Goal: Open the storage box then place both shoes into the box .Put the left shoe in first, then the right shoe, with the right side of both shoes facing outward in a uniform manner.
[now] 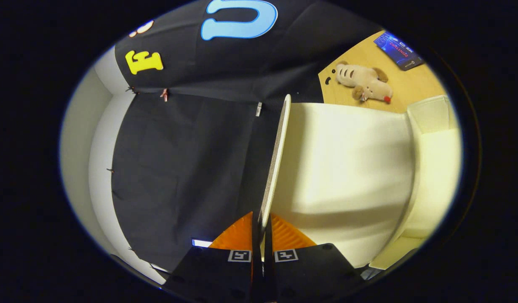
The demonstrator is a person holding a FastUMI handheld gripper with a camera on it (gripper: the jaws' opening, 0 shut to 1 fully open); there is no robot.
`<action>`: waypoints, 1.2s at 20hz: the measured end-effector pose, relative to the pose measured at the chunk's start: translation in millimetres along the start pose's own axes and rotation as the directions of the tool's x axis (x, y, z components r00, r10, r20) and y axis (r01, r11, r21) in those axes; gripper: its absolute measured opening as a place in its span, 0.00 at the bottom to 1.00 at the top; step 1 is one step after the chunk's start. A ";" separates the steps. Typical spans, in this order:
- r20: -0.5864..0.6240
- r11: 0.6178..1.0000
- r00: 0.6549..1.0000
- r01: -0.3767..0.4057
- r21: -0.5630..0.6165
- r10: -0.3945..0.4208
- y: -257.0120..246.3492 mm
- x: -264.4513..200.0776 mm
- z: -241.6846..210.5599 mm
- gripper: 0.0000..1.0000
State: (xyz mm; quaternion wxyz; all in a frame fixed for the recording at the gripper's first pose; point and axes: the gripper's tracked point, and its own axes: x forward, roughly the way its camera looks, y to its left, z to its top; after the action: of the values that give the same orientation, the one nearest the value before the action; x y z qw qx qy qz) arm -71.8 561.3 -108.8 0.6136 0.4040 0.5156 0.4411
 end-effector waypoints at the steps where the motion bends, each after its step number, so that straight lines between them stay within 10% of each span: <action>1: -0.005 1.000 1.000 0.017 -0.020 -0.017 -2.9 5.5 -2.5 0.08; 4: -0.006 0.991 0.997 0.077 -0.112 -0.078 -19.6 14.0 -11.4 0.16; 7: 0.030 0.966 0.991 0.134 -0.219 -0.131 -35.9 6.3 -8.8 1.00; 16: 0.266 0.818 0.938 0.329 -0.472 -0.224 -71.0 -165.7 17.9 0.97; 24: 0.465 0.609 0.794 0.603 -0.515 -0.393 -158.7 -325.2 58.5 0.98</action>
State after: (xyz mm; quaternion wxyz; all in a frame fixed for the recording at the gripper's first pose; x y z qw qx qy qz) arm -20.0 202.3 -161.5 0.8836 0.0709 0.3244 0.3301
